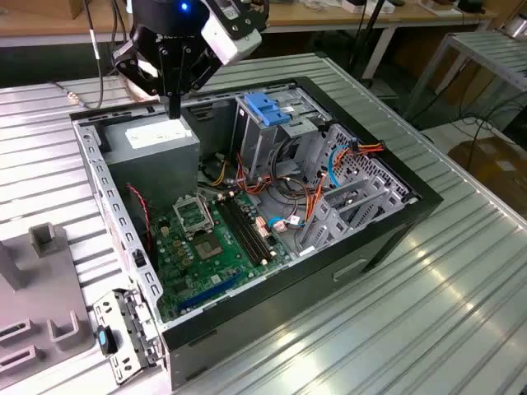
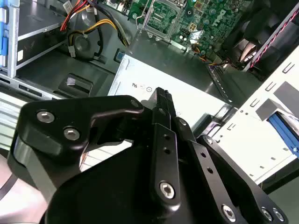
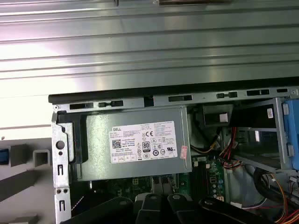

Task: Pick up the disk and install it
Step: 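Reach for the disk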

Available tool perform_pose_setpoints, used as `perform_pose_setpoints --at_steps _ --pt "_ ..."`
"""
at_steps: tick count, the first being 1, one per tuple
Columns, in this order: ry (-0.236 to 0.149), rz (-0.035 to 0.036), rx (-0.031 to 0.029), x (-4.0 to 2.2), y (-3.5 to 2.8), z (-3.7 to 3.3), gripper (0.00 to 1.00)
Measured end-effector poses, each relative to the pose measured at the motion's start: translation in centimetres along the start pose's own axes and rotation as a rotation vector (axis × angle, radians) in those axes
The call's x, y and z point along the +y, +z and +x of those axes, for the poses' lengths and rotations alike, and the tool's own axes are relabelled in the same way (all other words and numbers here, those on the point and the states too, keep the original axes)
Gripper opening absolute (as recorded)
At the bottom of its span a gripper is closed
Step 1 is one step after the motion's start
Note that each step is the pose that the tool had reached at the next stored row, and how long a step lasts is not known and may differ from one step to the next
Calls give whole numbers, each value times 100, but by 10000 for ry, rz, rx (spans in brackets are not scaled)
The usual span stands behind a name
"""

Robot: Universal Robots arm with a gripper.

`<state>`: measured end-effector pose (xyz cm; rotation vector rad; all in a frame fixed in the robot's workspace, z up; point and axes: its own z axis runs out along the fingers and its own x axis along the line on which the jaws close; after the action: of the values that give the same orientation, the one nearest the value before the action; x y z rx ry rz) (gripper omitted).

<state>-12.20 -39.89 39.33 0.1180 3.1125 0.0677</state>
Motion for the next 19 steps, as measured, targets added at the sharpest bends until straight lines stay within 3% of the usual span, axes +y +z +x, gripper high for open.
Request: perform_pose_setpoints --at_steps 7,19 --pt "1 0 0 -1 0 13 11" --pt "0 -1 -1 -9 -3 121 11"
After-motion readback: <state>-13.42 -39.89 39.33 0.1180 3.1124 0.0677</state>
